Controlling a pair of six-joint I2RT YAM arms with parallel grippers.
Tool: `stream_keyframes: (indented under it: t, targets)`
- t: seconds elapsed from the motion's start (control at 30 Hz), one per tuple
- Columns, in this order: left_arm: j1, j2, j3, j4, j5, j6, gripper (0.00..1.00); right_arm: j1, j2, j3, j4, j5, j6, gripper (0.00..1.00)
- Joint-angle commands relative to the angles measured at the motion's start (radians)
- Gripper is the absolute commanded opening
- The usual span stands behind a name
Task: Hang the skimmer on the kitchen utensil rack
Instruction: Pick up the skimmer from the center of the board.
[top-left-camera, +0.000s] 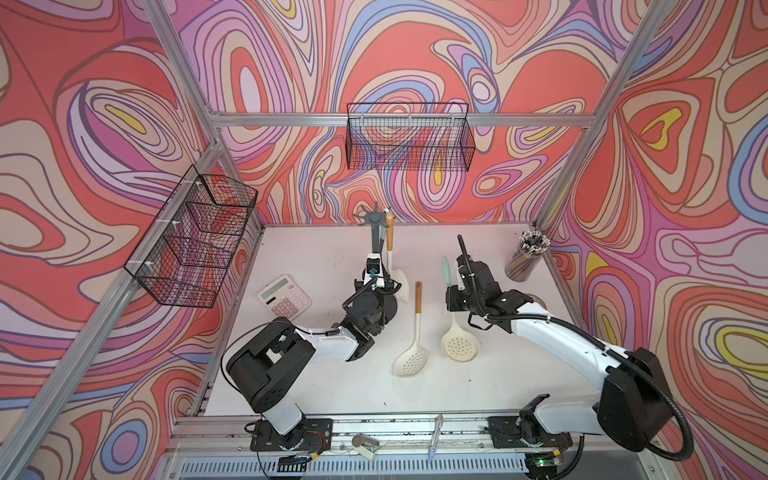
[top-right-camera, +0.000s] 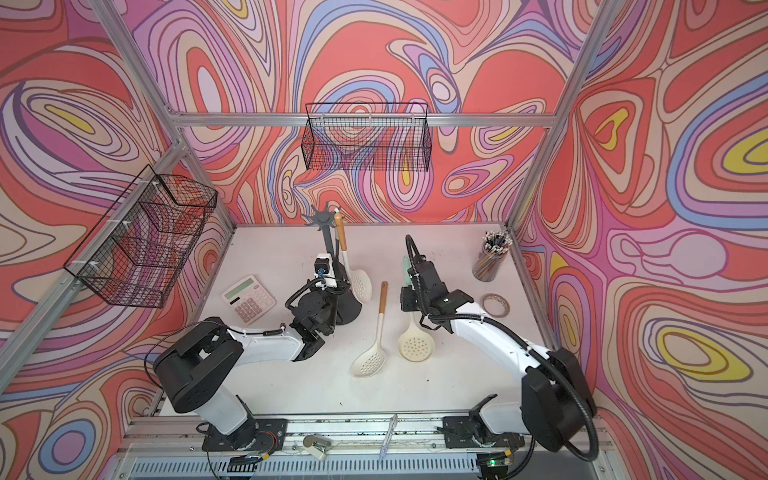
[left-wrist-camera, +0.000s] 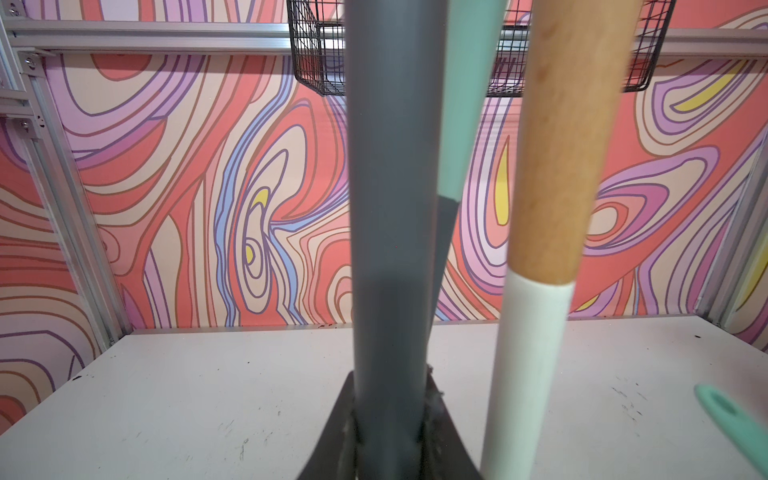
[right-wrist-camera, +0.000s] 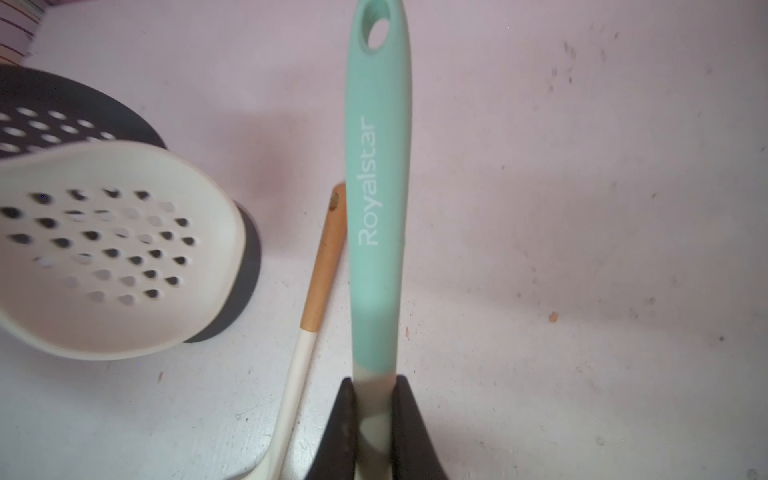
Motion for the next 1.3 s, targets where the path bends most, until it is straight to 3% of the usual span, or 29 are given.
stream_keyframes:
  t: [0.0,0.23,0.4,0.57,0.8,0.97,1.27]
  targets:
    - [0.0,-0.007,0.023,0.042,-0.034,0.046,0.0,-0.003,-0.074,0.044,0.042,-0.018,-0.089,0.0]
    - [-0.002,-0.044,0.002,0.013,0.036,0.036,0.0,0.0,-0.137,0.103,0.084,-0.069,-0.15,0.0]
    - [-0.001,-0.103,-0.026,-0.041,0.108,0.012,0.21,0.0,-0.126,0.119,0.106,-0.095,-0.158,0.0]
    - [-0.002,-0.142,-0.046,-0.069,0.105,0.015,0.32,0.0,-0.115,0.121,0.128,-0.118,-0.158,0.0]
    - [-0.002,-0.171,-0.037,-0.118,0.066,0.008,0.37,0.0,-0.114,0.113,0.138,-0.122,-0.16,0.0]
    - [-0.002,-0.183,-0.044,-0.112,0.072,0.008,0.46,0.0,-0.121,0.105,0.139,-0.129,-0.157,0.0]
    - [0.0,-0.282,-0.083,-0.197,0.181,0.057,0.56,0.003,-0.139,0.11,0.157,-0.159,-0.209,0.0]
